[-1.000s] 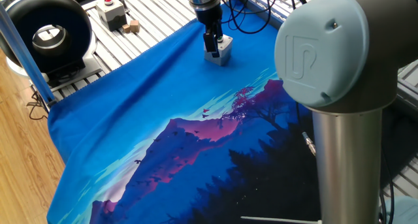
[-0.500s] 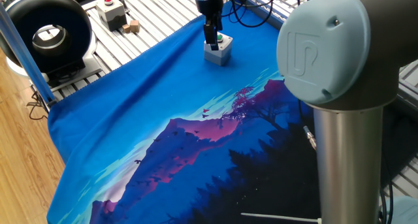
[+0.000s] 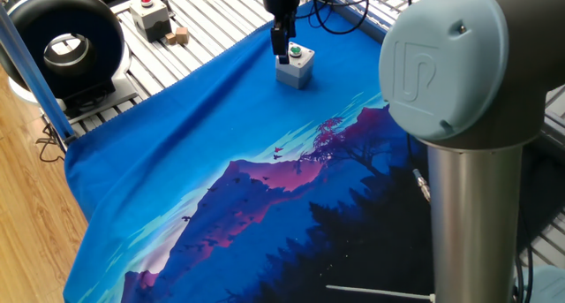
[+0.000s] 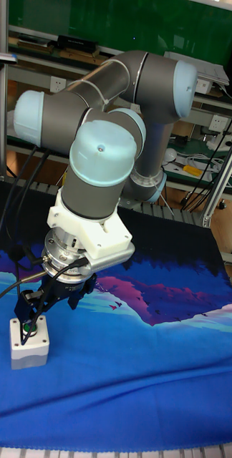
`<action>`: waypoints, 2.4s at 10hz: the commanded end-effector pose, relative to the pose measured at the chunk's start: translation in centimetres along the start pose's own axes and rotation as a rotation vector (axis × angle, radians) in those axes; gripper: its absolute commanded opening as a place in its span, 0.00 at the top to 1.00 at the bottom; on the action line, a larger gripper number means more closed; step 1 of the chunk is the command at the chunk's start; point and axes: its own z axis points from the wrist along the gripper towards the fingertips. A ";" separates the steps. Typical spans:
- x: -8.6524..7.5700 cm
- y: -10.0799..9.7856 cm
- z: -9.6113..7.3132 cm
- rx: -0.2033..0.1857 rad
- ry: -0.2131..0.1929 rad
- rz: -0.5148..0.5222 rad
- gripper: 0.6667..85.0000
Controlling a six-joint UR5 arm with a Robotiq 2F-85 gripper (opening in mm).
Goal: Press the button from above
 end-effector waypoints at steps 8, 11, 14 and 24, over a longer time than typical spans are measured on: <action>0.5 1.3 2.5 -0.009 0.040 0.041 0.04; 0.8 0.8 3.4 0.019 0.054 0.050 0.04; 0.9 0.5 3.4 0.028 0.059 0.052 0.04; -0.1 0.4 3.7 0.041 0.060 0.066 0.04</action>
